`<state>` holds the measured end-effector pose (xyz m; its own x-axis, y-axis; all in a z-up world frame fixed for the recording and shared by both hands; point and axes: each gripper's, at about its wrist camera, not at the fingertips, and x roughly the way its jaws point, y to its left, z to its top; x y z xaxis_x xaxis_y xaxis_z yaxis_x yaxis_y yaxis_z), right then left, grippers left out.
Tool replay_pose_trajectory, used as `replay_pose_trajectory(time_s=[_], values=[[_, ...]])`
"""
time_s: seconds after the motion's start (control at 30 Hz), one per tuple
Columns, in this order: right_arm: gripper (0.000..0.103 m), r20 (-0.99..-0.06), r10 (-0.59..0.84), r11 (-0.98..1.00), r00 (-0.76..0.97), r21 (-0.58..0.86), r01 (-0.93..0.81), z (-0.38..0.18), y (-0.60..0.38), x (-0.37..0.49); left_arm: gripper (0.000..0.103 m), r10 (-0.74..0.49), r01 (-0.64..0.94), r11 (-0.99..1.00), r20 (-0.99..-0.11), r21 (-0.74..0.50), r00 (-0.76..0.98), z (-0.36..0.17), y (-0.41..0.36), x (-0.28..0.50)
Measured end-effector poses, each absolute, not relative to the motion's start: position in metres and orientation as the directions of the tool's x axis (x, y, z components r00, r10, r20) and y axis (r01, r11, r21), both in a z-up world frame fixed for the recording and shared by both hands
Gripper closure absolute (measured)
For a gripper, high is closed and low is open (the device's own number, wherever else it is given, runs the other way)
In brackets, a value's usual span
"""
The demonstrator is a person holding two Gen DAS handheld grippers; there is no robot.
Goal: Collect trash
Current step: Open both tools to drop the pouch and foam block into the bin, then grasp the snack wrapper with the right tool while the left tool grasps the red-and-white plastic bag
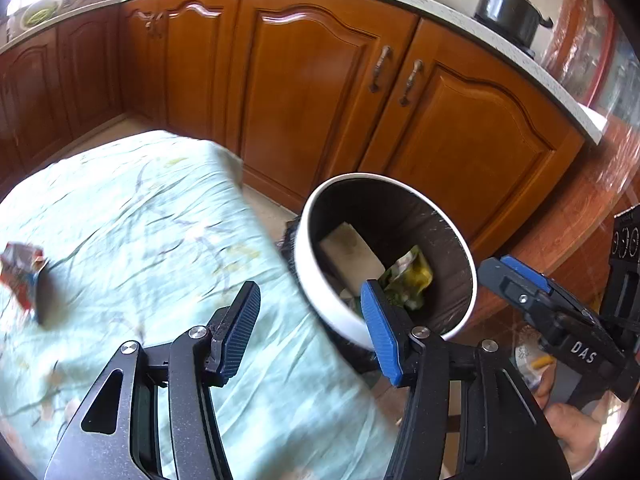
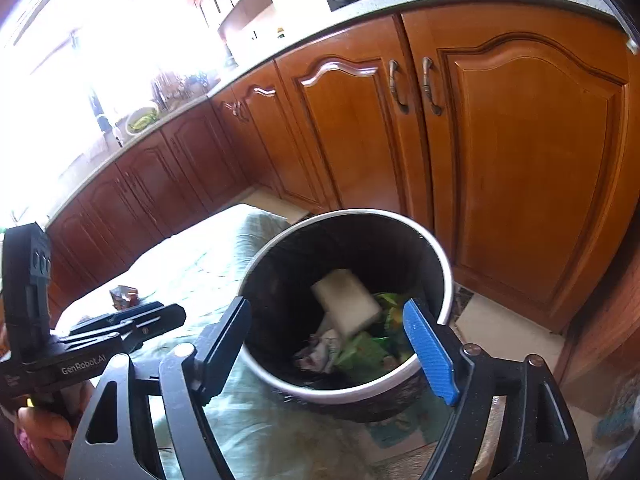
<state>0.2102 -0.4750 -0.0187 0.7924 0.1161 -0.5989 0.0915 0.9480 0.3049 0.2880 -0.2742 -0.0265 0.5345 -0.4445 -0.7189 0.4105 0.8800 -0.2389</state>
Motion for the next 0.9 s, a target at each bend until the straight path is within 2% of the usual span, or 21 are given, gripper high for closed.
replay_pose_trajectory(time_s=[0.07,0.27,0.5,0.67,0.9], values=[[0.015,-0.586,0.145,0.94,0.797,0.333,0.074,-0.018,-0.465,0.205,0.048,-0.431,0.381,0.892,-0.716,-0.244,0.549,-0.029,-0.254,0.278],[0.012,-0.575,0.249,0.921,0.78,0.388,-0.008,-0.023,-0.418,0.2,0.046,-0.382,0.273,0.923,-0.721,-0.271,0.578,-0.039,-0.188,0.253],[0.01,-0.626,0.365,0.908,0.689,0.403,-0.115,-0.039,-0.353,0.209,0.046,-0.307,0.147,0.95,-0.734,-0.276,0.606,-0.052,-0.111,0.233],[0.0,-0.669,0.333,0.935,0.664,0.327,-0.138,-0.044,-0.308,0.2,0.044,-0.251,0.078,0.962,-0.739,-0.26,0.625,-0.059,-0.072,0.223],[0.0,-0.695,0.358,0.93,0.624,0.322,-0.176,-0.04,-0.277,0.206,0.042,-0.193,0.01,0.97,-0.74,-0.244,0.644,-0.06,-0.03,0.207]])
